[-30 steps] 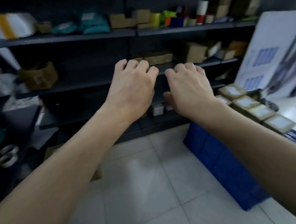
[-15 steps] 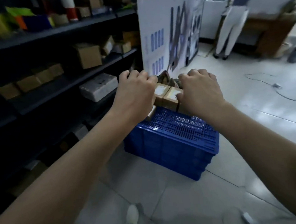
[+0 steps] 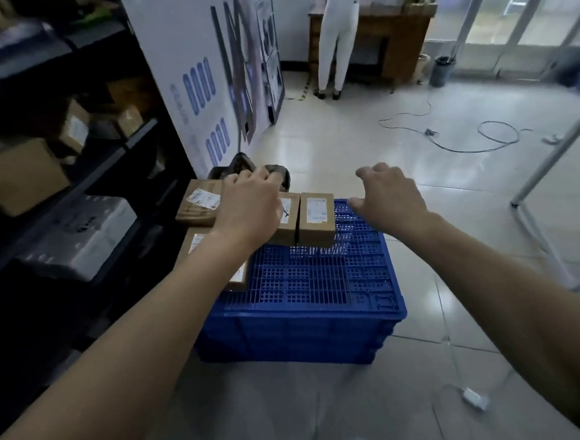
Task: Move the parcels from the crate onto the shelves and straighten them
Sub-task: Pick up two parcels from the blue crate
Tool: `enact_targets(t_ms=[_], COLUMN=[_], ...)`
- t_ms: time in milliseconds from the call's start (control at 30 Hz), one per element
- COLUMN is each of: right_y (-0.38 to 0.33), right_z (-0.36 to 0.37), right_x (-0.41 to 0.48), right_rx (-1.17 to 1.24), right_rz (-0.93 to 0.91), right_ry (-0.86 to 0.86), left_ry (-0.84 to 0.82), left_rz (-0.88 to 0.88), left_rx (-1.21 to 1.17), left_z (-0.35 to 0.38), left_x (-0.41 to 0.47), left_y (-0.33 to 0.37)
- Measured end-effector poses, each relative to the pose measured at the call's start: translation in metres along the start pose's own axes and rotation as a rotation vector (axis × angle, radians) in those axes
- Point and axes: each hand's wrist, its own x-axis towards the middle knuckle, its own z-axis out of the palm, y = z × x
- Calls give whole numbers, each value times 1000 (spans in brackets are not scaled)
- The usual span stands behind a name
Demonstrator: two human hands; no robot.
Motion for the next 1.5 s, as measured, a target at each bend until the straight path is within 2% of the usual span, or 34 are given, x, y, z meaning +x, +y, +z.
enact_targets(t_ms=[200,467,733,867,967,1233,1400,1500], right_y=[22,48,75,89,97,109,107,112], right_z=[52,139,228,285,329,428,456,468], right_x=[98,231,310,330,335,337,350,353], right_rx=[81,131,247,273,284,567,944,1132], right_rz=[70,-16,37,155,210,413,681,833], right_ry=[-131,-297,-372,-449,-493,-618,-612,-663], left_ry=[-162,-341,-529,-626,-670,-686,-715,-717], left_rz=[-67,-287,-386,-599,-698,-750,-756,-793], left_rx=[-110,-110,-192,-514,-612,-529,-411,-423], left_z=[73,174,276,333,379,464,487,494], left_x=[83,177,244,260,262,263,267,273], left_y=[-24,-51,-67,-79,-87,-98,-97,-97])
